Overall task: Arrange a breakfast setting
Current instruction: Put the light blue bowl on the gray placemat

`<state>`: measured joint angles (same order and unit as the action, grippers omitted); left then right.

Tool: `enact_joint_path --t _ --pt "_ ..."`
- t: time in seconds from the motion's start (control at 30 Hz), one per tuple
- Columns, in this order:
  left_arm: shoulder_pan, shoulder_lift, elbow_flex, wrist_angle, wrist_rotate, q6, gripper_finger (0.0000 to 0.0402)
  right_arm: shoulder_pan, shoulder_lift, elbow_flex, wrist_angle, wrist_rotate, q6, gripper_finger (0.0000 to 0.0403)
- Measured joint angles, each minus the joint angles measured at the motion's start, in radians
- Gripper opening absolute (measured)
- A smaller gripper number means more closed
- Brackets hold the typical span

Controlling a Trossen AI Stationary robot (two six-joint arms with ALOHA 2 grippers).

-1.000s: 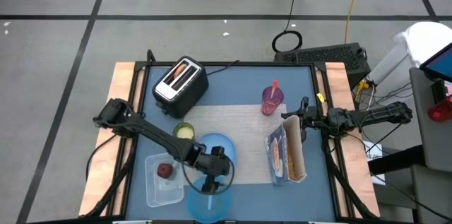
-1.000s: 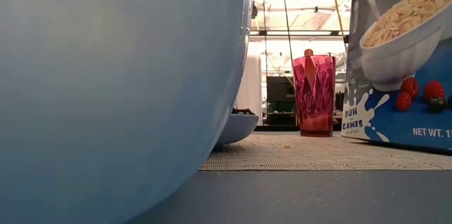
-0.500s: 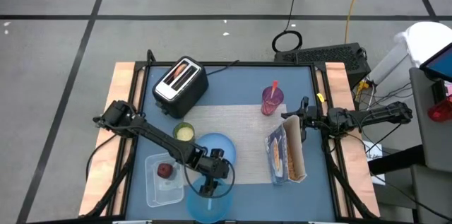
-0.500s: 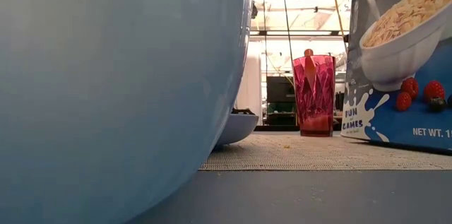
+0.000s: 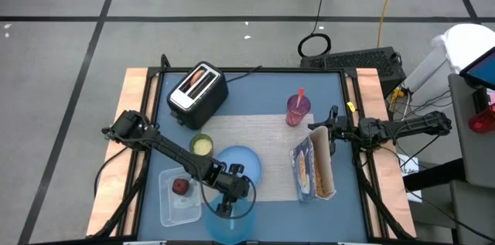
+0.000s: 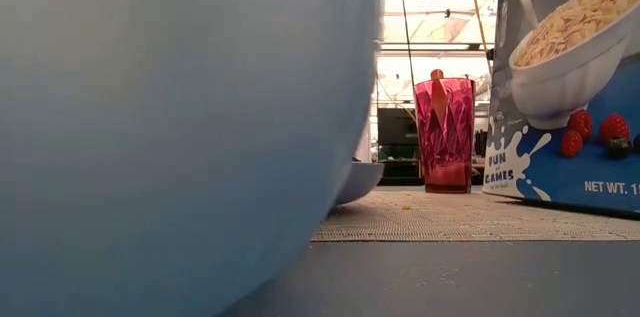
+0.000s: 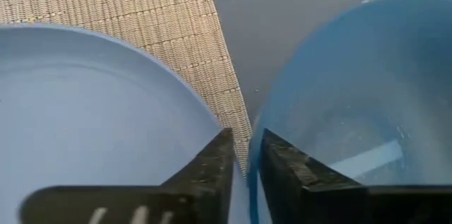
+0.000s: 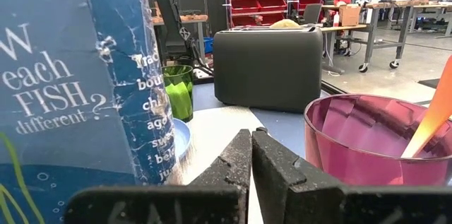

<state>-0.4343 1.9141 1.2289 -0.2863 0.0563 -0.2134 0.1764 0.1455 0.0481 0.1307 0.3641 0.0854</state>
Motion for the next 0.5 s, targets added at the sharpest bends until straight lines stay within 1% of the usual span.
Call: enact_joint_path --t 0.1,0.17,0.3,0.5 --pt "0.0 0.0 0.0 0.0 0.0 0.0 0.0024 0.0 0.0 0.0 0.0 0.0 0.0 0.0009" --pt "0.0 0.0 0.0 0.003 -0.001 0.0 0.0012 0.0 0.0 0.0 0.0 0.0 0.0 0.0008" --pt "0.0 0.0 0.0 0.002 0.005 -0.002 0.0011 0.0 0.0 0.0 0.0 0.0 0.0 0.0009" --pt "0.001 -0.016 0.0 -0.006 0.065 -0.03 0.0012 0.0 0.0 0.0 0.0 0.0 0.0 0.0009"
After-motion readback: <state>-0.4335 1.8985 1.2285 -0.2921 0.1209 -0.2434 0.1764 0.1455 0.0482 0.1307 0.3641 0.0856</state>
